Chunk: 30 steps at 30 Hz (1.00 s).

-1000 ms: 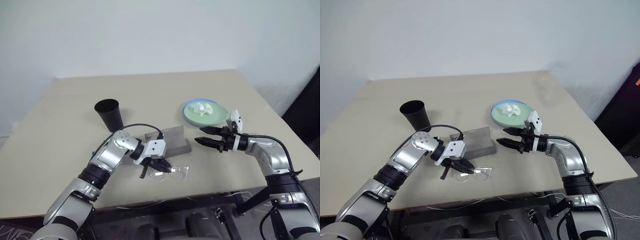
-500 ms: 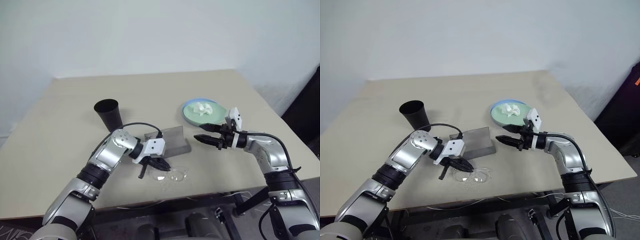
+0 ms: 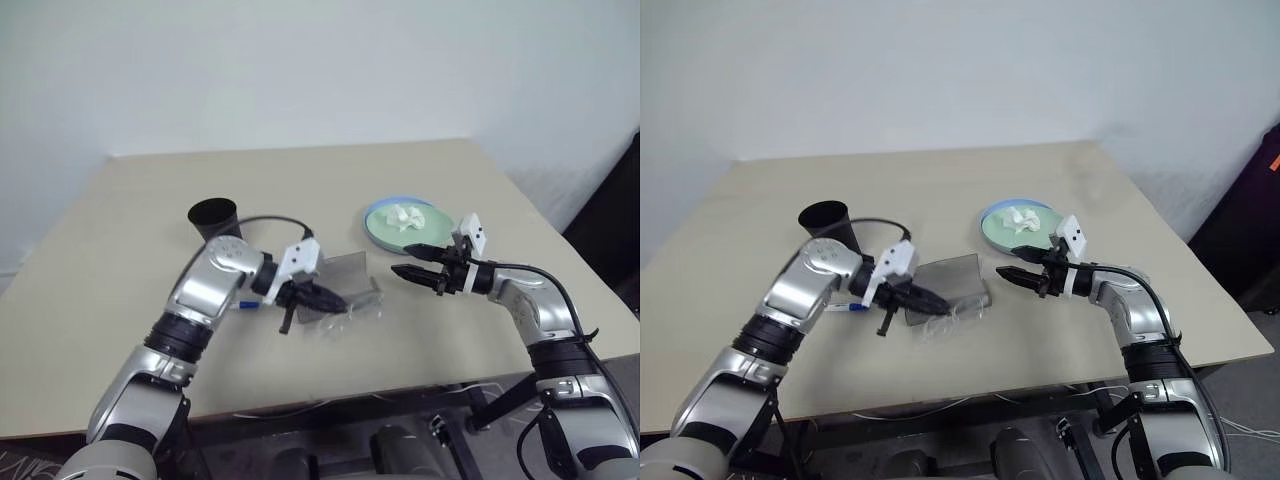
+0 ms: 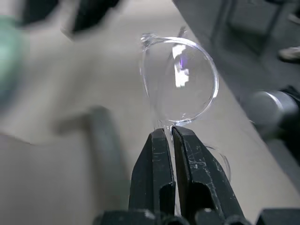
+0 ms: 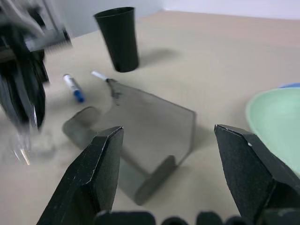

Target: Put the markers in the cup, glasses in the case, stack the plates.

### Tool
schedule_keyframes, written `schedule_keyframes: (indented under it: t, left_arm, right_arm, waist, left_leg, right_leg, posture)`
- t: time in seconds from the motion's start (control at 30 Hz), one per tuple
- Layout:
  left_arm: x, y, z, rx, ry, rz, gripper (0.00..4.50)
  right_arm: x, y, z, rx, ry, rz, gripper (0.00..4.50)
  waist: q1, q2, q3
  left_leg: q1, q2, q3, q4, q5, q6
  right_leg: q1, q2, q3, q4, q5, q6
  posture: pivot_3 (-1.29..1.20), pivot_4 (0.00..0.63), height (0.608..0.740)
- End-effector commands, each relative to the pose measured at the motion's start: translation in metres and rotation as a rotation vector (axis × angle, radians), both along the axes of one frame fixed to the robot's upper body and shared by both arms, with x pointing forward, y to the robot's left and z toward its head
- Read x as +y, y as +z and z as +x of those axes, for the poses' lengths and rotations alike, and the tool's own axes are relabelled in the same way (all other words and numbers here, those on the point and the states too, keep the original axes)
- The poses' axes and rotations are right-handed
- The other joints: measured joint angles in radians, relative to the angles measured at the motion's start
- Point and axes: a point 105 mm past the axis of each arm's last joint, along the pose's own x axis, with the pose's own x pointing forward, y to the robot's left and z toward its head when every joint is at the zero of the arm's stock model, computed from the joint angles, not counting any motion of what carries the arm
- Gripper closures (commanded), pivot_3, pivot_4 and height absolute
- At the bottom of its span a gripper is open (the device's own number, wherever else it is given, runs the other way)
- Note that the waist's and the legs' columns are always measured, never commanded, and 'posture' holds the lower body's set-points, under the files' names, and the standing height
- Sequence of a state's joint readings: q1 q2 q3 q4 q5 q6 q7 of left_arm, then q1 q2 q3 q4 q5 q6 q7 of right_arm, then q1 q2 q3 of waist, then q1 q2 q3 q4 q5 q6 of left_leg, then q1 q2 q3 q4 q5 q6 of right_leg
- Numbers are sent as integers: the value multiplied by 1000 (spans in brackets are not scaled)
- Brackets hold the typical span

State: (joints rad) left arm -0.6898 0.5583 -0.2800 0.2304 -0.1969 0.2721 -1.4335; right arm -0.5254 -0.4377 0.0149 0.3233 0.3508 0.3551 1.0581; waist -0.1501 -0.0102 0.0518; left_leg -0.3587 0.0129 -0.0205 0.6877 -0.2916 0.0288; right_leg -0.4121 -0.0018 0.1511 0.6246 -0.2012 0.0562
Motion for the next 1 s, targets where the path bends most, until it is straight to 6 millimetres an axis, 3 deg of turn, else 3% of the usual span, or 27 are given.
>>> schedule_keyframes:
  t: [0.03,0.23,0.4,0.67,1.0]
  left_arm:
    - [9,21,18,-124,71,-15,4484]
    - [23,13,51,-277,211,111,4484]
    - [18,-1,67,-347,250,181,4484]
    - [-4,-17,67,-332,205,193,4484]
    - [-11,-38,55,-307,112,280,4484]
  right_arm:
    - [-2,19,8,-77,-18,8,1137]
    - [-1,18,10,-80,-23,10,1137]
    - [0,18,11,-83,-28,15,1137]
    - [-1,16,10,-84,-42,21,1137]
    - [-1,15,10,-86,-58,27,1137]
  waist:
    - [0,0,0]
    - [1,0,0]
    - [1,0,0]
    - [1,0,0]
    - [1,0,0]
  left_leg:
    - [0,0,0,0,0,0]
    - [0,0,0,0,0,0]
    - [-1,-1,0,0,0,0]
    - [-1,-1,0,0,0,0]
    - [-1,-1,0,0,0,0]
  right_leg:
    - [0,0,0,0,0,0]
    - [0,0,0,0,0,0]
    - [0,0,0,0,0,0]
    - [0,0,0,0,0,0]
    - [0,0,0,0,0,0]
  posture:
    - [0,0,740]
    - [0,0,740]
    - [0,0,740]
    - [0,0,740]
    - [0,0,740]
